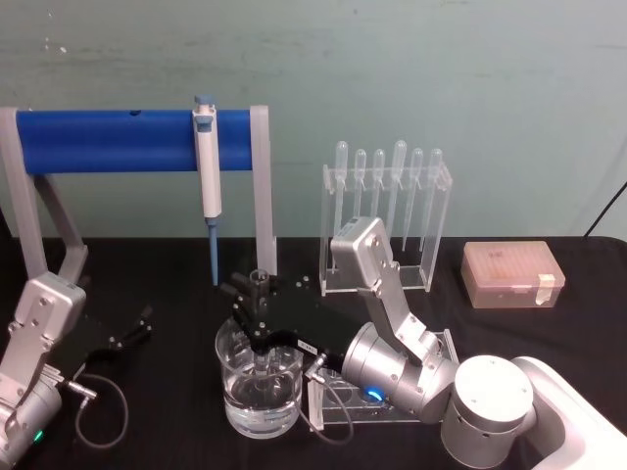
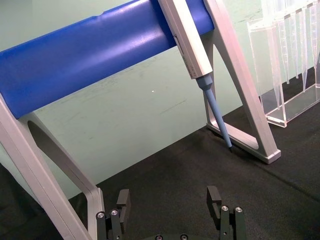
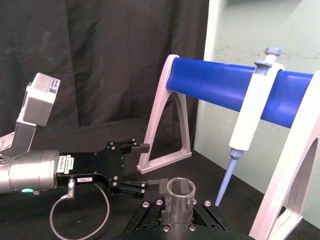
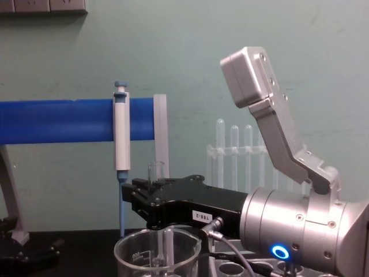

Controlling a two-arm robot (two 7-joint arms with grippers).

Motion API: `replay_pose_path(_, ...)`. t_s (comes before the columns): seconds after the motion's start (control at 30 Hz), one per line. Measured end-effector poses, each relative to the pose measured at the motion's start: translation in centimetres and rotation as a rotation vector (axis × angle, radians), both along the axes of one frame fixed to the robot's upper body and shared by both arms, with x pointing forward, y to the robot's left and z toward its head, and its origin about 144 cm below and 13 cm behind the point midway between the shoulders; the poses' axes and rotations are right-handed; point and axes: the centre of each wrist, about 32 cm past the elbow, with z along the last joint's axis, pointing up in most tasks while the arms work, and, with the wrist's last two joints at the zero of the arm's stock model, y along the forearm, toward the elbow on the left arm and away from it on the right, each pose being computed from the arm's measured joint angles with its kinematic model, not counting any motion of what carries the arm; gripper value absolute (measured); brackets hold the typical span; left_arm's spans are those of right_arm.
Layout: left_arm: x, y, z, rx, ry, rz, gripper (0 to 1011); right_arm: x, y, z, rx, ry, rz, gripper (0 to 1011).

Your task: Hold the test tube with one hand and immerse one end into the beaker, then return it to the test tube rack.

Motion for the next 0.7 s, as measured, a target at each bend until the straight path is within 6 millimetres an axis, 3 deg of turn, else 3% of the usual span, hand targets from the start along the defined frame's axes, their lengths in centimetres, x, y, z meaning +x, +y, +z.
replay_pose_path(0.7, 0.0, 0.0, 0.0, 0.0, 0.0, 0.0, 1000, 0.0, 0.0, 0.0, 0.0, 0.0, 0.0, 134)
